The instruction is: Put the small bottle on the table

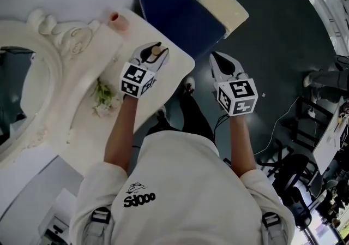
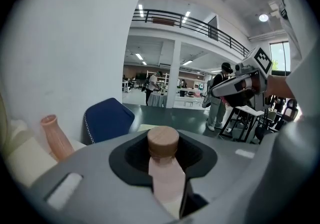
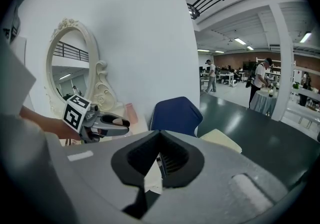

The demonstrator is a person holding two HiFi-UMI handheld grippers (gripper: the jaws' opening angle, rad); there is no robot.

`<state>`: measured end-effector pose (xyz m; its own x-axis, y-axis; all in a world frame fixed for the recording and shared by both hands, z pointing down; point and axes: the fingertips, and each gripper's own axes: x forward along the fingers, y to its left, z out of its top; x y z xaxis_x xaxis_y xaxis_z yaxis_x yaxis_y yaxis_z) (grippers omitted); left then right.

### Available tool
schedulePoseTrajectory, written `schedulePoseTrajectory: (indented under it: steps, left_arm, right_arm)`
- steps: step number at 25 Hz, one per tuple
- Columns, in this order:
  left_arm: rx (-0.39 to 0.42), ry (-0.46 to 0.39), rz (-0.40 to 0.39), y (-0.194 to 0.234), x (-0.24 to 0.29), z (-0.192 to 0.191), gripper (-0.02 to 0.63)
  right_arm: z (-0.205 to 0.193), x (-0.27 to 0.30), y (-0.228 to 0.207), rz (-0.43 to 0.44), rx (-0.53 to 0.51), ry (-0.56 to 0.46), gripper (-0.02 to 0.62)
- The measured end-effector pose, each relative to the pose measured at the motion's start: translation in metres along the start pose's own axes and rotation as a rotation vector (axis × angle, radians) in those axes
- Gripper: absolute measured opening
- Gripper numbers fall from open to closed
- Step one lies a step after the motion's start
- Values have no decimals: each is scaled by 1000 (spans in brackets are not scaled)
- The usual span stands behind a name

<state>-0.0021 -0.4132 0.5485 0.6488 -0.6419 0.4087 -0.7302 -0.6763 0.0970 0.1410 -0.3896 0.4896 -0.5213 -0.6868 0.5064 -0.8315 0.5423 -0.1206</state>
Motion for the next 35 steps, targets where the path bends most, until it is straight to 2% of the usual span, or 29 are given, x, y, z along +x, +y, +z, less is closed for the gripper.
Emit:
schedulePoseTrajectory:
  steps: [11, 18, 25, 30, 32, 35]
  left_arm:
    - [-36, 72, 24, 8, 47, -34, 135]
    - [-30, 69, 33, 7, 58, -42, 135]
    - [51, 67, 30, -4, 58, -47, 144]
    - [10, 66, 40, -3, 58, -50, 156]
    - [-11, 79, 46, 0, 56, -50, 203]
    - [-65, 62, 38, 2, 46, -45, 229]
  right_arm:
    - [-26, 33, -16, 71, 21, 84, 2]
    - [-37, 40, -24, 81, 35, 107, 2]
    - [-38, 36, -25, 71, 38, 103, 2]
    - [-33, 32, -19, 60, 49, 88, 2]
    - [-27, 29, -16, 56, 47, 71, 2]
    - [-20, 22, -11, 44, 46, 49, 2]
